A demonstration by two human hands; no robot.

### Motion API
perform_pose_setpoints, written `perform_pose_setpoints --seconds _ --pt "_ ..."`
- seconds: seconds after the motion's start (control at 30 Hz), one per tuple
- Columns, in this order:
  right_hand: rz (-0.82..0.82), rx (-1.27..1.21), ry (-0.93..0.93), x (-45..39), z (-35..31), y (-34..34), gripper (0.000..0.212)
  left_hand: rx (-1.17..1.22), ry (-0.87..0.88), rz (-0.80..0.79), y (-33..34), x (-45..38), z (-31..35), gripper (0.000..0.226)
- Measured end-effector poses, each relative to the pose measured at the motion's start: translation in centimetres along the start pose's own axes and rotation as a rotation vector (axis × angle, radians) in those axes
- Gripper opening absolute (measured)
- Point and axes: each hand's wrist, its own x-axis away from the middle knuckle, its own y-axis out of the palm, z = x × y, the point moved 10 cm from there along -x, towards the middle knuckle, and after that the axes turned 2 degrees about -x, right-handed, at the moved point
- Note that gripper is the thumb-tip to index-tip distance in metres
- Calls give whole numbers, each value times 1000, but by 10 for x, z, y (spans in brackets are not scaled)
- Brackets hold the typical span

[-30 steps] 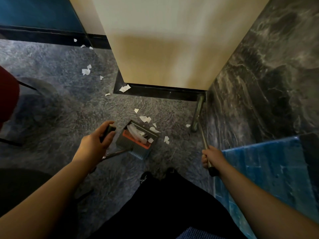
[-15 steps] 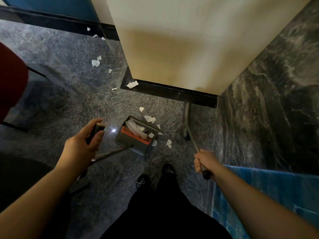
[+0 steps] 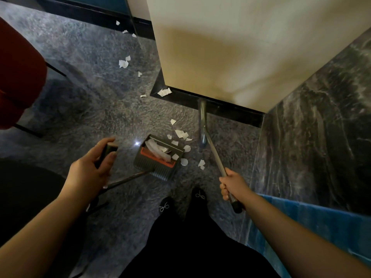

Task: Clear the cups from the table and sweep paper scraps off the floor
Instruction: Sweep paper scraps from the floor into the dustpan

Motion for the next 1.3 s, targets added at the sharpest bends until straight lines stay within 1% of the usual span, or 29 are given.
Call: perform_pose_setpoints --seconds 0.03,0.1,0.13,0.2,0.23,0.3,0.4,0.5,0.57,0.63,0.7,0.73,0.77,0.83,0.87,1.0,1.1,1.3 --pt "17 1 -2 2 -1 -3 54 3 -5 -3 0 -1 -2 39" --pt "45 -20 -1 7 -1 -8 50 -17 -9 -16 2 -4 -8 43" --pt "51 -39 6 8 1 -11 45 -29 -13 -24 2 -6 -11 43" --pt "63 -79 34 9 10 -15 27 -52 -19 -50 4 -10 -15 42" --pt "73 -95 57 9 16 -17 22 -62 -20 -62 5 -12 -17 41" --pt "89 -117 110 10 32 -18 26 -73 -21 -68 3 -17 -21 40" --pt "90 -181 192 12 49 -11 57 -50 -18 -61 1 -22 -24 41" --pt "47 -195 219 10 53 8 63 -25 -19 -56 -4 -23 -24 43" --pt "28 -170 197 10 48 23 61 -8 -22 -56 -7 -23 -23 47" --pt "-10 -150 184 8 41 40 55 -19 -33 -51 -12 -22 -25 50" --pt "-47 -152 198 6 32 58 57 -33 -42 -35 -19 -21 -30 48" --pt "-64 -172 201 5 26 67 55 -31 -45 -31 -21 -21 -32 46" --pt "-82 -191 198 3 19 77 47 -26 -51 -30 -24 -20 -36 45" --pt "-98 -216 185 -2 3 92 23 -18 -70 -47 -28 -19 -43 41" --pt "-98 -226 189 -5 -3 97 20 -22 -78 -61 -28 -19 -47 40" --pt "-132 -237 145 -15 -34 108 25 -44 -82 -66 -30 -21 -54 40" --pt "-132 -229 99 -15 -50 110 21 -47 -95 -67 -30 -23 -59 38" --pt "-129 -216 101 1 -51 105 27 -52 -94 -116 -32 -31 -62 39"
